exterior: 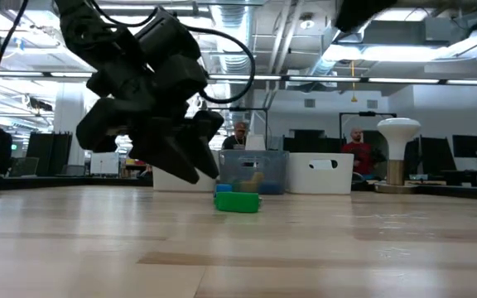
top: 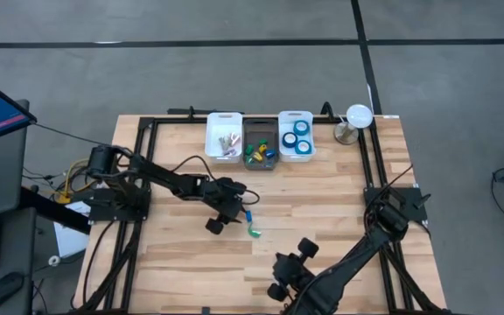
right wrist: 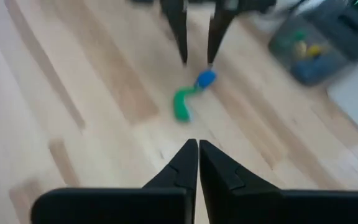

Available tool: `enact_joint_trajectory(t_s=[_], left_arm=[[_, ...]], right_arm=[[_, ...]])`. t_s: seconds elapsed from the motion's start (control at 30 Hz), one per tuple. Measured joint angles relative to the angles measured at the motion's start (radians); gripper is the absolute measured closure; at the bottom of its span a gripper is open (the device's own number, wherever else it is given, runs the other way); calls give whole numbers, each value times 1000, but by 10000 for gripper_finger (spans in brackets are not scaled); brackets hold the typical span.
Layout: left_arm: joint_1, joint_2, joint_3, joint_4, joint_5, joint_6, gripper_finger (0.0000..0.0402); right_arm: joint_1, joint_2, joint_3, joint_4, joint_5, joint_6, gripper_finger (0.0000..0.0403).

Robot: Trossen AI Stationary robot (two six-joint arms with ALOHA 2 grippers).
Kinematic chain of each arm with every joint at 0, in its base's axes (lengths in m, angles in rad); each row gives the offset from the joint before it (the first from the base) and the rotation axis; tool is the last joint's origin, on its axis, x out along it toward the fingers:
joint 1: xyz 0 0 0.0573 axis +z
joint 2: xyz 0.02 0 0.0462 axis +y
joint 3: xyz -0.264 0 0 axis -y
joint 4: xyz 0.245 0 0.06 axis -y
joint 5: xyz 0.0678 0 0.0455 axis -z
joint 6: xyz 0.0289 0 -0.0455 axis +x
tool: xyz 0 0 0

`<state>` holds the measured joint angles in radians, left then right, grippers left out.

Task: Pick and place Stapler, Stapler remover, tape
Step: Put the blue stapler into the black bin

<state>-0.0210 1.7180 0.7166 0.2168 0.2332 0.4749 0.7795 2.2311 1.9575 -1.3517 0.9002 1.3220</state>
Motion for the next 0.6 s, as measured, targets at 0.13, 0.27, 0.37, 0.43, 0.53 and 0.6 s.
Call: enact_joint_trajectory(t_s=[0.13, 0.27, 0.37, 0.43, 0.53, 0.6], left_arm=[[0, -7, 0, 5, -1, 38, 239], [0, -8, 1, 11, 0, 88, 239], [0, -8, 1, 12, -1, 97, 239], [0, -8, 1, 16, 0, 97, 239], [0, -8, 1, 15, -1, 97, 239], [0, -8, 1, 15, -1, 96, 239]], right_arm=[[-1, 0, 0, -49, -82, -8, 394], [-2, 0, 0, -61, -121, 19, 395], [13, 0, 0, -61, -64, -1, 395], [27, 0, 0, -67, -5, -13, 395], [43, 0, 0, -104, 90, -15, 395], [46, 0, -10, -128, 140, -6, 395]])
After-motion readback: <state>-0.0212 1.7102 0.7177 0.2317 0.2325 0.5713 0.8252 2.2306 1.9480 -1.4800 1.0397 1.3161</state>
